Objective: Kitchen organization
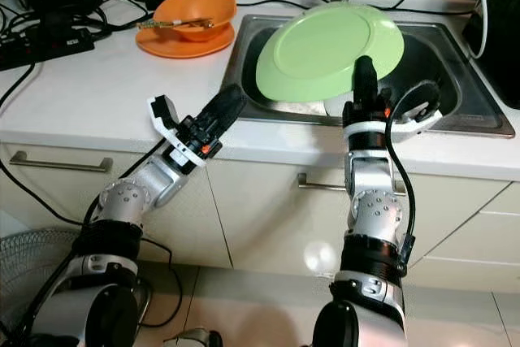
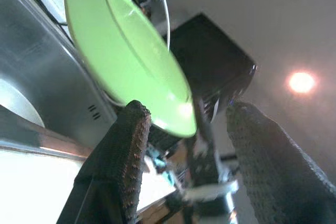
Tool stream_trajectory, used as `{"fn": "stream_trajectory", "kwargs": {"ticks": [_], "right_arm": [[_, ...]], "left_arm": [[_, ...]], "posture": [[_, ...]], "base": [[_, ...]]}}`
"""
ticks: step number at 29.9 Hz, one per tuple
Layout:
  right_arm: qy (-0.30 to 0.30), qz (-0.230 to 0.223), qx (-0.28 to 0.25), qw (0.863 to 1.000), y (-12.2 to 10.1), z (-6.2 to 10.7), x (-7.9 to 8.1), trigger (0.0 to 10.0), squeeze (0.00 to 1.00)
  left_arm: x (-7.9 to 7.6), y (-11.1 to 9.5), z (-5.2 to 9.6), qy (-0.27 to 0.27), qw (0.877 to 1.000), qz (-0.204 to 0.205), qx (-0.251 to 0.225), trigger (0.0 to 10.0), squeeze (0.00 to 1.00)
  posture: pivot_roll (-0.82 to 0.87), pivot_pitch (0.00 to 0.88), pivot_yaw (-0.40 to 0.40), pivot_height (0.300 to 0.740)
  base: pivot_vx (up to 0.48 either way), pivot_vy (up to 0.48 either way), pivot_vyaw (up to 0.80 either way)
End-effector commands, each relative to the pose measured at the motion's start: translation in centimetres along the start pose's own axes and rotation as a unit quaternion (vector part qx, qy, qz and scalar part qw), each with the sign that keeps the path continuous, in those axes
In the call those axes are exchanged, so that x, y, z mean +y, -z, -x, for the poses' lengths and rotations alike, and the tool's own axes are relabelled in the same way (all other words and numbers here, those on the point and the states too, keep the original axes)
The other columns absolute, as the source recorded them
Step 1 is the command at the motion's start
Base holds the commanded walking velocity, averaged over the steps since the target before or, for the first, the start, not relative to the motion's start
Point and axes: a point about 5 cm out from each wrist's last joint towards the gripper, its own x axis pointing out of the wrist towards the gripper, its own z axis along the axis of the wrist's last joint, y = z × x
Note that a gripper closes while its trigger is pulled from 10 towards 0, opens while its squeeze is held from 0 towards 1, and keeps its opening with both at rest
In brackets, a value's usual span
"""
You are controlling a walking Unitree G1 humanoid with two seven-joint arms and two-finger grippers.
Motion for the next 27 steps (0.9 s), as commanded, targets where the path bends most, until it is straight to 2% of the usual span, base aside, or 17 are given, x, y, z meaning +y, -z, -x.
{"fn": "stream_trajectory", "kwargs": {"ticks": [1, 2, 3, 4, 5, 8, 10, 12, 13, 14, 15, 20, 23, 25, 27], "right_arm": [[-0.020, 0.030, 0.002, 0.999, 0.1, -0.9, 1.1, 4.6, 0.00], [-0.024, 0.056, 0.010, 0.998, 0.2, -1.2, 1.2, 10.0, 0.00], [-0.029, 0.066, 0.016, 0.997, 0.4, -1.3, 1.3, 10.0, 0.00], [-0.029, 0.066, 0.016, 0.997, 0.4, -1.3, 1.3, 10.0, 0.00], [-0.034, 0.085, 0.022, 0.996, 0.6, -1.5, 1.4, 10.0, 0.00], [-0.020, 0.123, 0.027, 0.992, 0.7, -1.9, 1.1, 10.0, 0.00], [-0.009, 0.156, 0.033, 0.987, 0.9, -2.2, 0.7, 10.0, 0.00], [-0.001, 0.194, 0.045, 0.980, 1.4, -2.4, 0.4, 10.0, 0.00], [-0.001, 0.194, 0.045, 0.980, 1.4, -2.4, 0.4, 10.0, 0.00], [0.004, 0.220, 0.052, 0.974, 1.7, -2.6, 0.2, 10.0, 0.00], [0.009, 0.233, 0.054, 0.971, 1.8, -2.8, 0.1, 10.0, 0.00], [0.013, 0.276, 0.061, 0.959, 2.1, -3.4, -0.1, 10.0, 0.00], [0.012, 0.289, 0.065, 0.955, 2.2, -3.7, -0.2, 10.0, 0.00], [0.010, 0.304, 0.072, 0.950, 2.6, -4.1, -0.2, 10.0, 0.00], [0.011, 0.307, 0.073, 0.949, 2.7, -4.1, -0.3, 10.0, 0.00]], "left_arm": [[-0.1, -0.3, -0.4, -0.004, 0.999, -0.030, 0.015, 10.0, 0.00], [0.0, -0.1, -0.4, -0.016, 0.997, -0.064, 0.031, 10.0, 0.00], [-0.1, 0.3, -0.5, -0.017, 0.995, -0.086, 0.044, 10.0, 0.00], [-0.1, 0.3, -0.5, -0.017, 0.995, -0.086, 0.044, 10.0, 0.00], [-0.3, 0.9, -0.6, -0.017, 0.991, -0.117, 0.066, 10.0, 0.00], [-0.9, 1.3, -0.7, -0.009, 0.984, -0.156, 0.087, 10.0, 0.00], [-1.6, 1.9, -1.1, -0.003, 0.974, -0.200, 0.106, 10.0, 0.00], [-2.4, 2.4, -1.5, 0.003, 0.959, -0.252, 0.130, 10.0, 0.00], [-2.4, 2.4, -1.5, 0.003, 0.959, -0.252, 0.130, 10.0, 0.00], [-3.0, 2.6, -1.8, 0.009, 0.949, -0.279, 0.143, 10.0, 0.00], [-3.6, 2.7, -1.9, 0.017, 0.945, -0.291, 0.146, 10.0, 0.00], [-5.1, 2.8, -2.8, 0.036, 0.934, -0.319, 0.155, 10.0, 0.00], [-5.1, 3.1, -3.4, 0.035, 0.930, -0.330, 0.159, 10.0, 0.00], [-4.6, 2.7, -4.4, 0.020, 0.928, -0.336, 0.159, 10.0, 0.00], [-4.4, 2.5, -4.6, 0.015, 0.928, -0.337, 0.159, 10.0, 0.00]], "posture": [[0.04, 0.019, 0.035, 0.740], [0.04, 0.020, 0.034, 0.740], [0.05, 0.020, 0.033, 0.740], [0.05, 0.020, 0.033, 0.740], [0.05, 0.020, 0.032, 0.740], [0.05, 0.019, 0.031, 0.740], [0.05, 0.017, 0.031, 0.740], [0.06, 0.013, 0.028, 0.740], [0.06, 0.013, 0.028, 0.740], [0.06, 0.013, 0.026, 0.740], [0.06, 0.012, 0.025, 0.740], [0.07, 0.012, 0.019, 0.740], [0.07, 0.012, 0.017, 0.740], [0.08, 0.013, 0.012, 0.740], [0.09, 0.013, 0.011, 0.740]], "base": [[0.000, 0.000, 0.00], [0.000, 0.000, 0.00], [0.000, 0.000, 0.00], [0.000, 0.000, 0.00], [0.000, 0.000, 0.00], [0.000, 0.000, 0.00], [0.000, 0.000, 0.00], [0.000, 0.000, 0.00], [0.000, 0.000, 0.00], [0.000, 0.000, 0.00], [0.000, 0.000, 0.00], [0.000, 0.000, 0.00], [0.000, 0.000, 0.00], [0.000, 0.000, 0.00], [0.000, 0.000, 0.00]]}}
